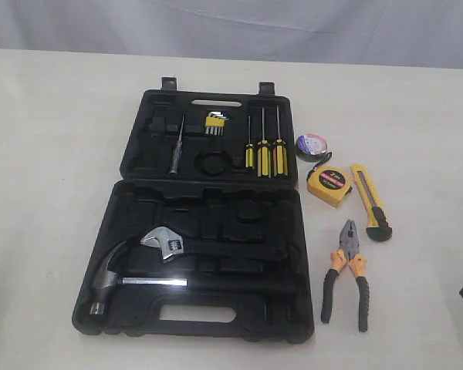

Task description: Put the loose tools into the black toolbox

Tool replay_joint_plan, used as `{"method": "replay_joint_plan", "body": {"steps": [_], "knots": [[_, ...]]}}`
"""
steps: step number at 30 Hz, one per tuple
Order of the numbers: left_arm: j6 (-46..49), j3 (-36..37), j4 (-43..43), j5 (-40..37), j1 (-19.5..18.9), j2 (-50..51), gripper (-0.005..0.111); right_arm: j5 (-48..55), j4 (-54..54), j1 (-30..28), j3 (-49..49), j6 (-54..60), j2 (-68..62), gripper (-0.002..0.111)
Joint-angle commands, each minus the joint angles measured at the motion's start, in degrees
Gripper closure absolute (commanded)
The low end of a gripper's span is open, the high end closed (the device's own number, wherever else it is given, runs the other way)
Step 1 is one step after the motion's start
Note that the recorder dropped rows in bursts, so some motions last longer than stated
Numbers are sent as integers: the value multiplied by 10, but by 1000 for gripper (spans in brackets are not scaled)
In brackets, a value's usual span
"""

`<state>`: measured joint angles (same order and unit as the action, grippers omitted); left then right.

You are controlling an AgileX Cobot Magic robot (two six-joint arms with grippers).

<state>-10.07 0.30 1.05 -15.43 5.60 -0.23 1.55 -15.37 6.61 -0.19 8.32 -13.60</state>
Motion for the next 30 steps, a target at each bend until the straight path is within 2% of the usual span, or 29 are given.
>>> {"method": "replay_joint_plan", "body": {"steps": [1,20,24,30], "knots": [[-1,-3,2,-1,3,2,107,-1,5,15,2,0,3,109],[-1,-3,2,-1,3,2,107,-3,5,15,2,0,3,109],[-1,-3,2,-1,3,2,107,-57,3,15,2,-5,3,109],[-1,-3,2,-1,3,2,107,-152,-2,15,2,-147,4,109]]}}
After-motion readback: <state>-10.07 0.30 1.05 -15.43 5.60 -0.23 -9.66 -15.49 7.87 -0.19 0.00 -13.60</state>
